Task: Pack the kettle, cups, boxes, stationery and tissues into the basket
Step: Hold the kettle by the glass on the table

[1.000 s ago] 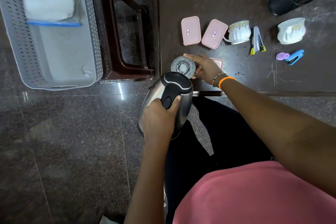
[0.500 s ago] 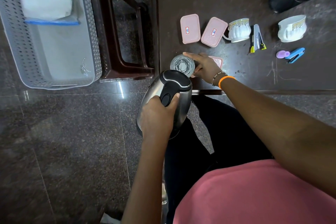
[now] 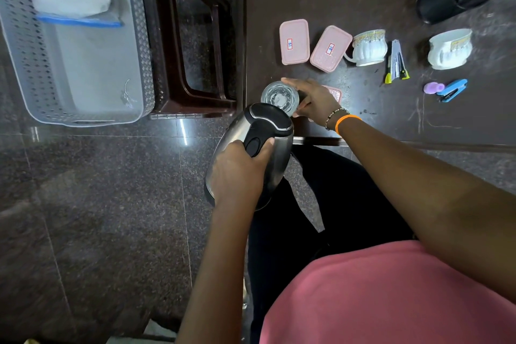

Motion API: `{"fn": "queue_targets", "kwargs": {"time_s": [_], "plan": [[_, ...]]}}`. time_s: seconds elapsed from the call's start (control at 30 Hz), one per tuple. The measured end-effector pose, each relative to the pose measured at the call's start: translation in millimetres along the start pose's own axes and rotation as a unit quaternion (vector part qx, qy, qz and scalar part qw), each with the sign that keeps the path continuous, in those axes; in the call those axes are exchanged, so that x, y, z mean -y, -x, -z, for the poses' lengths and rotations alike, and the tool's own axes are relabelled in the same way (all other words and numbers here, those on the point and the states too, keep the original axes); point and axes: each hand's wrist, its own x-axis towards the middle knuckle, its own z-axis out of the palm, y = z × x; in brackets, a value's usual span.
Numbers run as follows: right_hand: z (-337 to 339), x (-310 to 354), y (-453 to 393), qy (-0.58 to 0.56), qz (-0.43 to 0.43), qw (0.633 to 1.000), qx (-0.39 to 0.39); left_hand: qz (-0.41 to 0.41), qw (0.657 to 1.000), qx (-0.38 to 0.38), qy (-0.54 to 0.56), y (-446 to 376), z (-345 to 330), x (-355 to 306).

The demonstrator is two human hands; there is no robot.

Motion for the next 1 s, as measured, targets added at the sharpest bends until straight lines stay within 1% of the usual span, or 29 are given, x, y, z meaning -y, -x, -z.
{"fn": "queue_targets", "kwargs": {"time_s": [1.0], "plan": [[7,1,-4,0.026,0.012,0.999,0.022,-0.004,1.0,0.001,0.009,2,4,-17]]}}
